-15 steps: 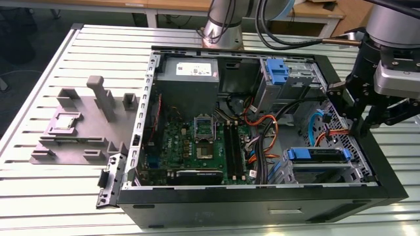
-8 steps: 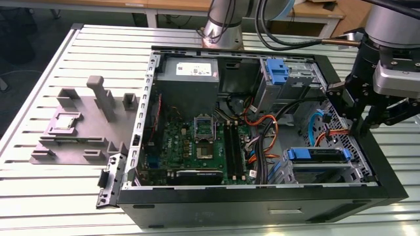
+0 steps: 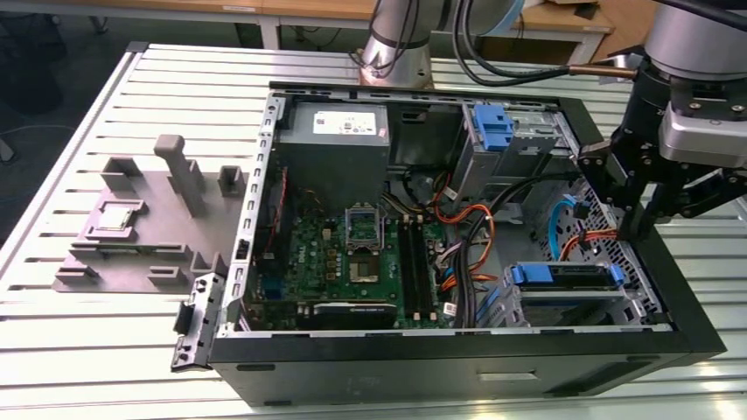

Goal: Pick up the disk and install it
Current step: 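Insert the first disk wire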

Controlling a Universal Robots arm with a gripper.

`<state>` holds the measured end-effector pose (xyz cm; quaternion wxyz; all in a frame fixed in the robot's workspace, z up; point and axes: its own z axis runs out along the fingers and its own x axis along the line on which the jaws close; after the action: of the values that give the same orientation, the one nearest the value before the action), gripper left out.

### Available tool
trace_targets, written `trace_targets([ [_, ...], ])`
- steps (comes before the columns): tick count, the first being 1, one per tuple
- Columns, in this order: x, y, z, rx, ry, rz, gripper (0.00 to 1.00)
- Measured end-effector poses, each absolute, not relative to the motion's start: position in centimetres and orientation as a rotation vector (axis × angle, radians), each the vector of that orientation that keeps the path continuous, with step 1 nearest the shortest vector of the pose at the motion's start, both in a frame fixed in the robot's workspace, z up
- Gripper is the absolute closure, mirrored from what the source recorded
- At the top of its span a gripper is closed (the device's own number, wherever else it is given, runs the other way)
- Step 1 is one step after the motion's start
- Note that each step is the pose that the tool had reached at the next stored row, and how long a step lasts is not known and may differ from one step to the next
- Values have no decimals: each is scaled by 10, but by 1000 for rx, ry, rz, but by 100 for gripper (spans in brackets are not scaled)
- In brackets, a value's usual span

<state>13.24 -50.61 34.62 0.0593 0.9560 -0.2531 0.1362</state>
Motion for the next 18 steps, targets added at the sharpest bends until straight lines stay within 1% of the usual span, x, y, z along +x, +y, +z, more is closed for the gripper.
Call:
trace_targets([
  [5, 132, -506, 346, 2881, -761, 426, 75],
  [18, 128, -499, 342, 2875, -753, 503, 75],
])
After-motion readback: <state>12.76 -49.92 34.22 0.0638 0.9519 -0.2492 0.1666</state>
